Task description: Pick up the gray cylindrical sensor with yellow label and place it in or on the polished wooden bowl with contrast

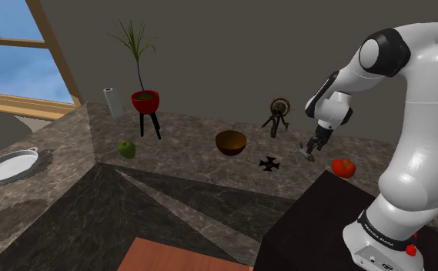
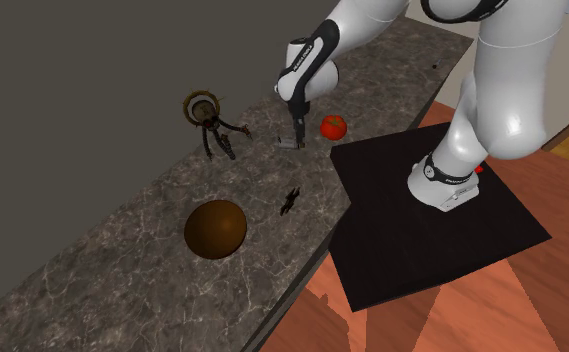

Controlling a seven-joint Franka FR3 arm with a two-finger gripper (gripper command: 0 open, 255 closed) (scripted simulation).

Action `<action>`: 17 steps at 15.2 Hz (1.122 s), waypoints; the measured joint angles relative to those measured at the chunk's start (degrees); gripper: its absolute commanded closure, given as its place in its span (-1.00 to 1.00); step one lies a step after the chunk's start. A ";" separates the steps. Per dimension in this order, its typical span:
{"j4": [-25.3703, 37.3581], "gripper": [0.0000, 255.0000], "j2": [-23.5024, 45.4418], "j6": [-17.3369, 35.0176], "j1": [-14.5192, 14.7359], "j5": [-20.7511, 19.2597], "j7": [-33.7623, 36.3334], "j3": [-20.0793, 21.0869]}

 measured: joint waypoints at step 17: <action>0.50 1.00 3.92 3.26 -1.64 4.21 -2.62 2.97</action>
